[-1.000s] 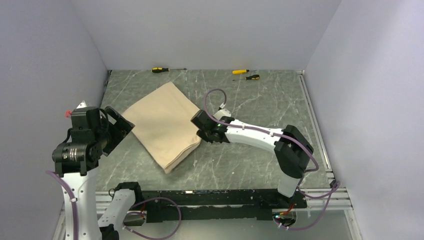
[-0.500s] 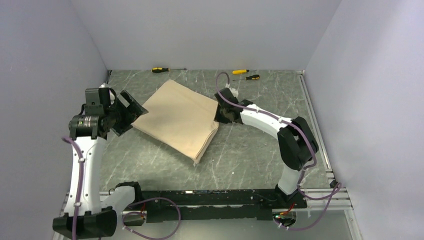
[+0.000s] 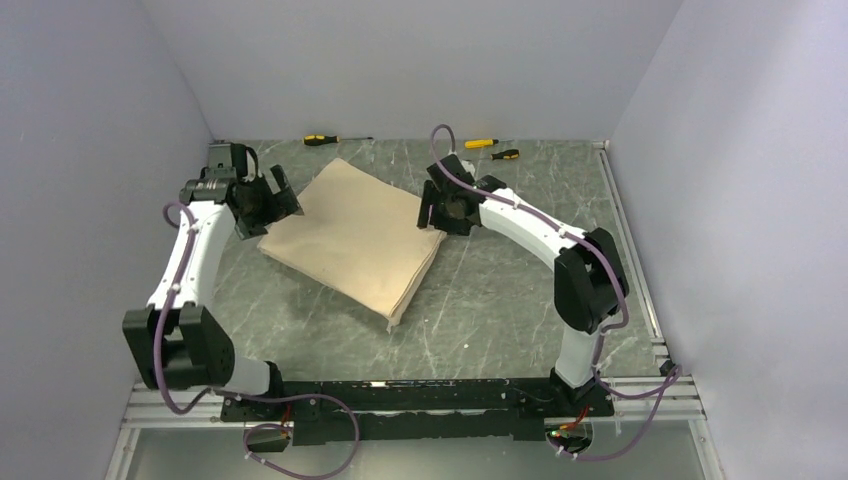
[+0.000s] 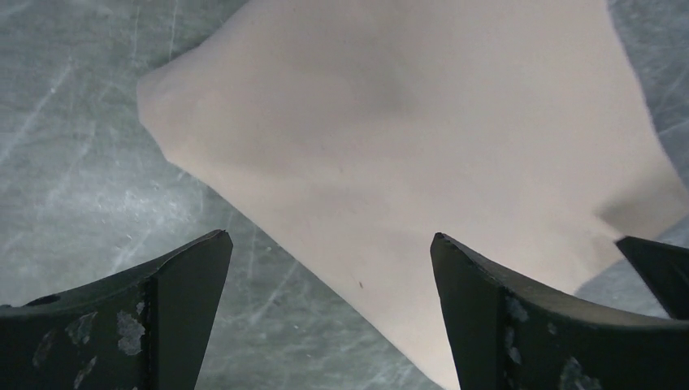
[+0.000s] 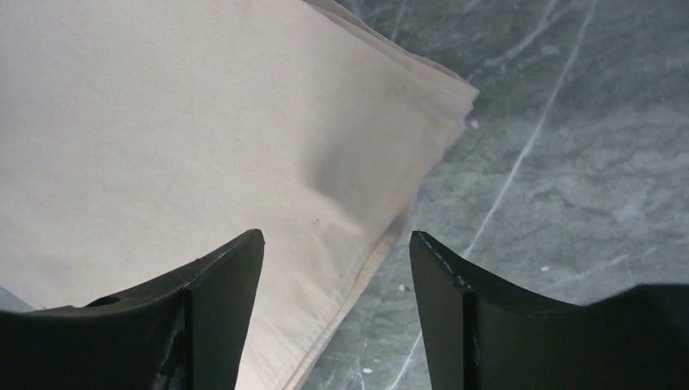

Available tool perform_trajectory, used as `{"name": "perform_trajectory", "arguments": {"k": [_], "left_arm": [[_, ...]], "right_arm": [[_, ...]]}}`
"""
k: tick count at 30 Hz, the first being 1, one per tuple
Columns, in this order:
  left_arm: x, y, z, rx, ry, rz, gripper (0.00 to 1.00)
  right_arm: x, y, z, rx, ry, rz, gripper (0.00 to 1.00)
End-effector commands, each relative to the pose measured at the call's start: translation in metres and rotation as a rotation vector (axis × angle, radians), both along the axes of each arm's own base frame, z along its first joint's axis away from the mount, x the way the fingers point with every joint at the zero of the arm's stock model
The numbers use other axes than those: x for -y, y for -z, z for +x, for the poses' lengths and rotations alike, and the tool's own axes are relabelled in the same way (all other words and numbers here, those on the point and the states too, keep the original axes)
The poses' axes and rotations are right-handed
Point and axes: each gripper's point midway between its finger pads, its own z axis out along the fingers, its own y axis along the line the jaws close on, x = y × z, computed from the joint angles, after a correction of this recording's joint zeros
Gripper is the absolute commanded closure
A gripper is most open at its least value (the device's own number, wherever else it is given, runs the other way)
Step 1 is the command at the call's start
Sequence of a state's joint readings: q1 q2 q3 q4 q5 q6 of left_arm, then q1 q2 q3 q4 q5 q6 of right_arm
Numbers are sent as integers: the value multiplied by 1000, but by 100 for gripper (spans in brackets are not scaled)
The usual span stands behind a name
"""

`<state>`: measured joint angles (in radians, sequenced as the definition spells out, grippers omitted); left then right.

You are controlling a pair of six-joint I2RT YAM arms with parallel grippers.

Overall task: Open and lay out the surgical kit
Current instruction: Move the surgical kit at the center of the board.

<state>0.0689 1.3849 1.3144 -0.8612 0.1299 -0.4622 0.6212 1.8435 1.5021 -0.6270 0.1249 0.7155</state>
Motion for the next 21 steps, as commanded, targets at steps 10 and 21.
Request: {"name": "perform_trajectory", "arguments": {"k": [10,21], "left_arm": [[-2,11,83,120,315,141,1],[-2,30,111,140,379,114,1]], "right_arm": [[-8,3,-36,-19,210,202,20],[-23,41,-27,-13,232,225,36]]}}
